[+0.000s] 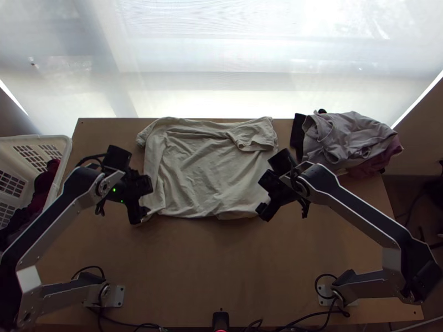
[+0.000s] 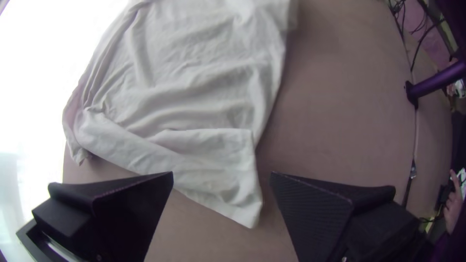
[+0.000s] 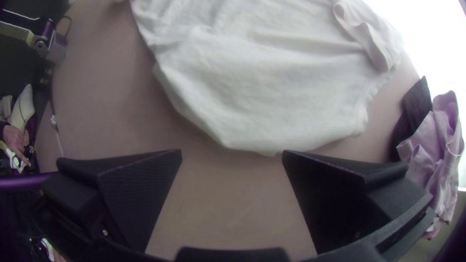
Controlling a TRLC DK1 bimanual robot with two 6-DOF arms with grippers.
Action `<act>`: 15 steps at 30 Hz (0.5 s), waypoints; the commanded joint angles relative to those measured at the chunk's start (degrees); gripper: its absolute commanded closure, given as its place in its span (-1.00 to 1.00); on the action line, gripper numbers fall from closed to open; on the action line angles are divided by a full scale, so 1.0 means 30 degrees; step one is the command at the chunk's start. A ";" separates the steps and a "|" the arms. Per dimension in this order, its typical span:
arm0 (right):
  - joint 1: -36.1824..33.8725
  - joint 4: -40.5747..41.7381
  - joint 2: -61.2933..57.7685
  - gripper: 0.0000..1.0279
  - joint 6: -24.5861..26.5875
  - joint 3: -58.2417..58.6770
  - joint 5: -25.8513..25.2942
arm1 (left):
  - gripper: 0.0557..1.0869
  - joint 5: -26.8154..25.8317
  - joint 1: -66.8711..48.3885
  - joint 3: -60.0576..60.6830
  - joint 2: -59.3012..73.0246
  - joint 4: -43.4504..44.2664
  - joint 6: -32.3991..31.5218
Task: Fold the t-shirt
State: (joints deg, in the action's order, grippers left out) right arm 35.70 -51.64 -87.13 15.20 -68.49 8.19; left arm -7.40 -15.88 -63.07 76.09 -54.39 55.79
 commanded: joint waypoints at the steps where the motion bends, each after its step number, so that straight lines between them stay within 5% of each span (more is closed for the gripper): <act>1: 0.0960 0.0425 -0.0282 -0.87 -0.0116 0.1091 0.0143 | -0.90 0.1236 -0.1768 0.4294 -0.3334 0.1665 0.0300; 15: 0.1693 0.3208 -0.1776 -0.86 0.0060 0.2761 -0.0502 | -0.90 0.1880 -0.0127 0.8074 -0.3832 0.6294 0.0974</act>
State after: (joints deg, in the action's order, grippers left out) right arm 40.25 -46.06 -90.13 14.94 -62.46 8.51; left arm -2.28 -19.25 -43.83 64.88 -42.59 57.69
